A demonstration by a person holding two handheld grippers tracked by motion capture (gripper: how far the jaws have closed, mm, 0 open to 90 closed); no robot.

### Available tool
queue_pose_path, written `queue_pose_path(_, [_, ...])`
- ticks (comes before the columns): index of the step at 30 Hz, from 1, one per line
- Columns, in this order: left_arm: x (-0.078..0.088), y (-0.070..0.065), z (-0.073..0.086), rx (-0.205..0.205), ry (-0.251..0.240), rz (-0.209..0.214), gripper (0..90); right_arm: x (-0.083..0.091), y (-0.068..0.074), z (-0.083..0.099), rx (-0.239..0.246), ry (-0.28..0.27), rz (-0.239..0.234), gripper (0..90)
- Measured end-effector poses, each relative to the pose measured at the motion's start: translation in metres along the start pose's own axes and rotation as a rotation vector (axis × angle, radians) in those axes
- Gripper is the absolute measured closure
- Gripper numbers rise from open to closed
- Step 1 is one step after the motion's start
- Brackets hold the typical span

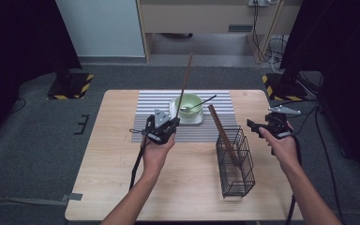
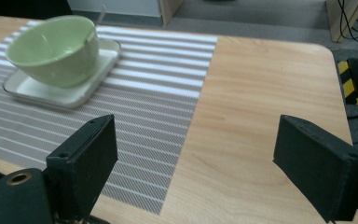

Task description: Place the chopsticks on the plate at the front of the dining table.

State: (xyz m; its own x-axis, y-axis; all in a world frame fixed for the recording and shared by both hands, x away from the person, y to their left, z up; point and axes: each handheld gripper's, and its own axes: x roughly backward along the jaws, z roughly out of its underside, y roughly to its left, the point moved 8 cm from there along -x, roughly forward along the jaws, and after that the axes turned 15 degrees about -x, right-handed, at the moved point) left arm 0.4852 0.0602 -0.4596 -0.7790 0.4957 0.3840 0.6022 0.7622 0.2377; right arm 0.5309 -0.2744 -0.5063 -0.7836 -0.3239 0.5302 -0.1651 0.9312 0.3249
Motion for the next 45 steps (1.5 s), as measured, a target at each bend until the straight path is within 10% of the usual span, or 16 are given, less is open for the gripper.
queue_pose_path(19, [-0.014,0.019,-0.011,0.048,0.020,-0.048,85.7,-0.029,-0.029,0.068,-0.045,0.103,0.134,11.3])
queue_pose_path(45, [-0.050,0.018,0.017,0.128,0.058,-0.103,85.8,-0.044,-0.035,0.093,-0.007,0.124,0.206,8.7])
